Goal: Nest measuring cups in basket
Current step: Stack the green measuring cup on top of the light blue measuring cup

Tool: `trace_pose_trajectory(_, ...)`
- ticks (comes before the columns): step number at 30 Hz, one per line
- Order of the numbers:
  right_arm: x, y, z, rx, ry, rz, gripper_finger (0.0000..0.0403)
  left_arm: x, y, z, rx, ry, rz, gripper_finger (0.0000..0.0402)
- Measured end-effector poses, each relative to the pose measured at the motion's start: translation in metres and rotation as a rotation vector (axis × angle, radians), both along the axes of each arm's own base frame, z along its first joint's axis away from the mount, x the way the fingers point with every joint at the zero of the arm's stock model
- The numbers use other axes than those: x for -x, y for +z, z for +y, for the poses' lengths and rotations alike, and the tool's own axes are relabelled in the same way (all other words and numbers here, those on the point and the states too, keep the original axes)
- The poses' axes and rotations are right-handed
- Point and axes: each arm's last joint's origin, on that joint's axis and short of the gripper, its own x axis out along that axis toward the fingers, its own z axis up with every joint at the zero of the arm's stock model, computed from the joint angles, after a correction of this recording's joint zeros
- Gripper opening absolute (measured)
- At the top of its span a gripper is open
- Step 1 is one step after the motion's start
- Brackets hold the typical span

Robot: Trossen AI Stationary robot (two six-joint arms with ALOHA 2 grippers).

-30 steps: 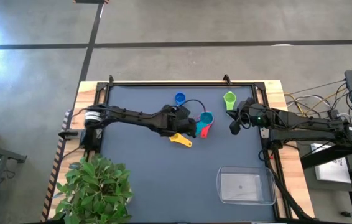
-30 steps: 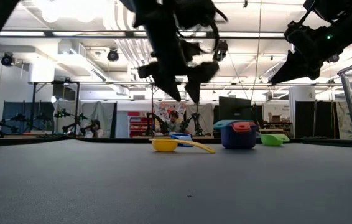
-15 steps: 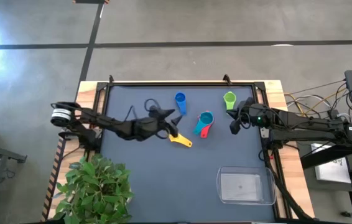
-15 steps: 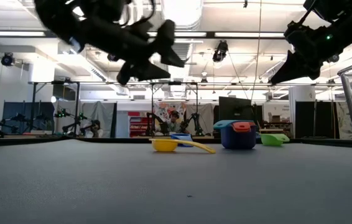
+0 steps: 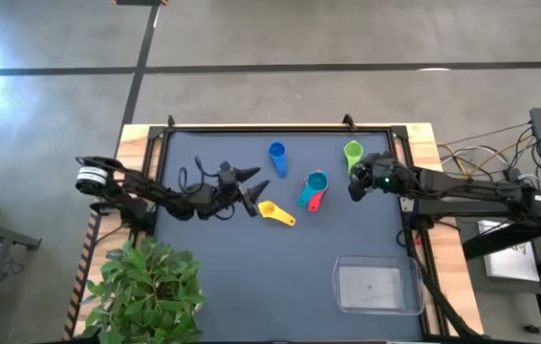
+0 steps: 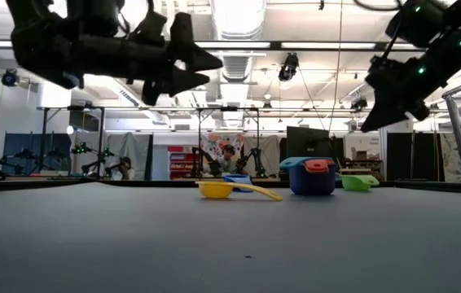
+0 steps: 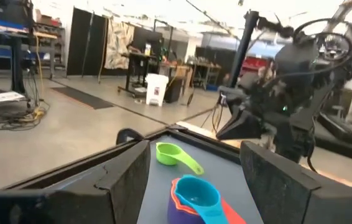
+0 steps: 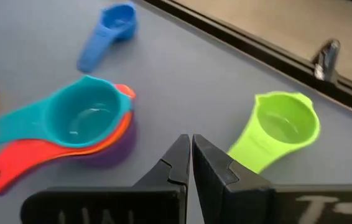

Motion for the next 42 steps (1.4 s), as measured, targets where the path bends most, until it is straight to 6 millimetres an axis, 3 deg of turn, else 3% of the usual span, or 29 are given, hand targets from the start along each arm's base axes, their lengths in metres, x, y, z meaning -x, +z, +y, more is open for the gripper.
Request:
trace_pose_trajectory(6,-0.006,-0.01,-0.016,-0.093,-0.013,0.021,0.0009,0.013,-0.015,0.001,0.003,0.004,-0.021,0.0232)
trace_pose_trajectory(18,-0.012,-0.018,-0.049,-0.167,-0.061,0.064,0.0019,0.009,-0.009,0.004,-0.071,0.05,0.0,0.0232)
trace_pose_trajectory(31,-0.016,-0.031,-0.063,-0.245,-0.219,0.122,0.0169,-0.015,0.02,0.009,-0.019,0.061,-0.119,0.0232)
trace_pose_trajectory(37,-0.016,-0.031,-0.068,-0.185,-0.357,0.144,0.0215,-0.027,0.017,0.008,0.025,0.038,-0.013,0.0232)
trace_pose_trajectory(42,-0.021,-0.032,-0.071,-0.218,-0.391,0.101,0.0234,-0.025,0.011,0.008,0.066,0.029,0.001,0.0232)
